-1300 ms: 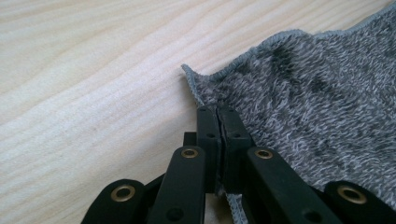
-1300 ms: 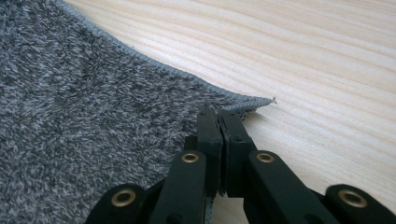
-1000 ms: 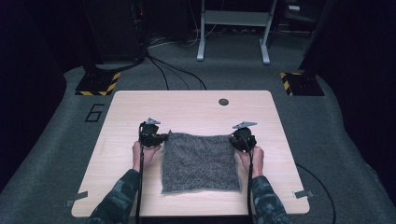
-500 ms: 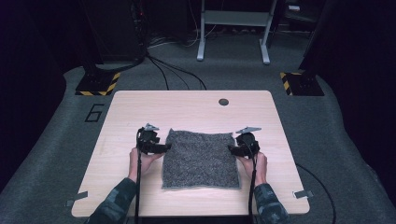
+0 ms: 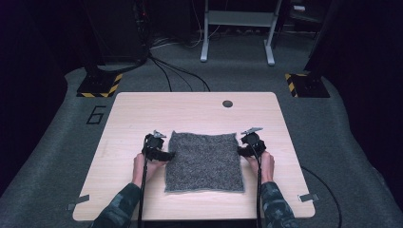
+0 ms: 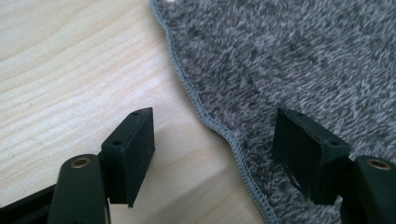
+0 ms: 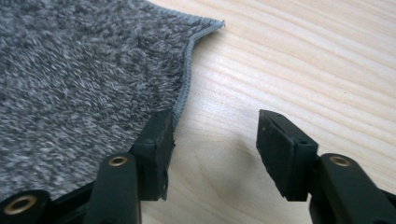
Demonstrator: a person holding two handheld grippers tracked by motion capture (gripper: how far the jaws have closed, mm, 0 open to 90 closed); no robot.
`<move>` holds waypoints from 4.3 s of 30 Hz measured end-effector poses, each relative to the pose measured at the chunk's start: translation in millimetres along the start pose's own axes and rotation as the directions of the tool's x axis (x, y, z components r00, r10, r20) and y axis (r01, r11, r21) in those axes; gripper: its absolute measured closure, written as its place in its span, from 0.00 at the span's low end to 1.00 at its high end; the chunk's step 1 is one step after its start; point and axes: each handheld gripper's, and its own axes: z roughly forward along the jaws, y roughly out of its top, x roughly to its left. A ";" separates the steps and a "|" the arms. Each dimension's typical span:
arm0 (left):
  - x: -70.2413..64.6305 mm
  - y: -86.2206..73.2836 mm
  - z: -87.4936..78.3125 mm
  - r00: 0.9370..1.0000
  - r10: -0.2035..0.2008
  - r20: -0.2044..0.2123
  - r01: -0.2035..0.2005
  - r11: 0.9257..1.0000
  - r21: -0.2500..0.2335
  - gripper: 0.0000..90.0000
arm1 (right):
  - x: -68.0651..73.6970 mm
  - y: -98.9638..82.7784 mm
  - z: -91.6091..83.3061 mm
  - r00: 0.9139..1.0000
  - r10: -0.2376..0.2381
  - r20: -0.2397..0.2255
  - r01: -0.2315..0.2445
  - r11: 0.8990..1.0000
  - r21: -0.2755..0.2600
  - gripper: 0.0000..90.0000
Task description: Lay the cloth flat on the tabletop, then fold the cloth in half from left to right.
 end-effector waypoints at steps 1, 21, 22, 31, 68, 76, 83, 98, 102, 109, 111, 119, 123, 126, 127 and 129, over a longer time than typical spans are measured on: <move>-0.6 -0.4 -3.9 1.000 -0.007 0.002 0.007 1.000 -0.011 0.30 | 0.3 -0.2 -5.4 1.000 0.014 -0.017 -0.014 1.000 -0.019 0.49; -31.8 -42.2 -20.9 0.992 0.125 -0.015 -0.125 0.992 0.032 0.18 | 37.8 -64.9 -40.5 0.991 -0.057 -0.122 0.056 0.998 -0.017 0.14; -32.4 -42.2 -21.2 0.991 0.133 -0.012 -0.133 0.991 0.033 0.18 | 36.7 -65.2 -41.0 0.991 -0.058 -0.122 0.058 0.998 -0.011 0.14; -26.5 -43.5 -24.2 0.992 0.126 0.014 -0.127 0.992 0.020 0.18 | 30.3 -70.5 -44.3 0.989 -0.068 -0.132 0.067 0.998 -0.006 0.13; 28.4 44.9 17.2 0.989 -0.075 0.124 0.081 0.996 -0.043 0.14 | 200.1 -32.5 -58.0 0.848 -0.307 -0.432 0.244 0.950 -0.195 0.14; 39.4 50.6 33.1 0.988 -0.093 0.121 0.096 0.995 -0.018 0.14 | 239.8 -26.0 -54.2 0.810 -0.378 -0.448 0.310 0.925 -0.220 0.17; 37.7 54.5 43.6 0.991 -0.082 0.103 0.085 0.996 -0.025 0.30 | 264.3 -22.1 -47.7 0.801 -0.425 -0.422 0.350 0.904 -0.246 0.37; 35.9 60.1 50.7 0.997 -0.034 0.064 0.035 0.999 -0.013 0.72 | 273.5 -25.4 -35.4 0.820 -0.401 -0.407 0.351 0.916 -0.196 0.84; 37.1 58.8 50.2 0.997 -0.025 0.072 0.026 1.000 -0.007 0.85 | 271.1 -26.6 -35.0 0.817 -0.408 -0.407 0.353 0.913 -0.206 0.93; 36.7 57.6 49.8 0.998 -0.014 0.067 0.015 1.000 -0.013 0.98 | 269.6 -27.8 -36.5 0.829 -0.372 -0.418 0.318 0.928 -0.196 0.97; 36.7 58.1 48.5 0.998 -0.012 0.062 0.013 1.000 -0.024 0.98 | 267.1 -28.2 -38.0 0.821 -0.384 -0.422 0.324 0.923 -0.210 0.97; 38.9 66.6 36.1 0.999 0.006 0.043 -0.004 0.999 -0.044 0.99 | 255.5 -25.4 -50.8 0.825 -0.368 -0.429 0.281 0.925 -0.254 0.97; 39.4 71.4 29.5 0.999 0.013 0.031 -0.012 0.999 -0.040 0.99 | 252.4 -23.5 -57.1 0.830 -0.363 -0.425 0.261 0.924 -0.279 0.97; 40.9 77.3 23.7 1.000 0.011 0.027 -0.009 0.999 -0.054 0.99 | 251.7 -20.6 -62.0 0.827 -0.359 -0.433 0.247 0.923 -0.294 0.98; 40.9 80.7 20.3 1.000 0.017 0.019 -0.016 0.998 -0.056 0.99 | 251.8 -19.8 -63.3 0.827 -0.361 -0.431 0.248 0.922 -0.297 0.98; 39.4 85.9 15.7 0.999 0.033 0.014 -0.032 0.998 -0.052 0.99 | 251.8 -17.7 -67.8 0.825 -0.363 -0.434 0.240 0.919 -0.312 0.98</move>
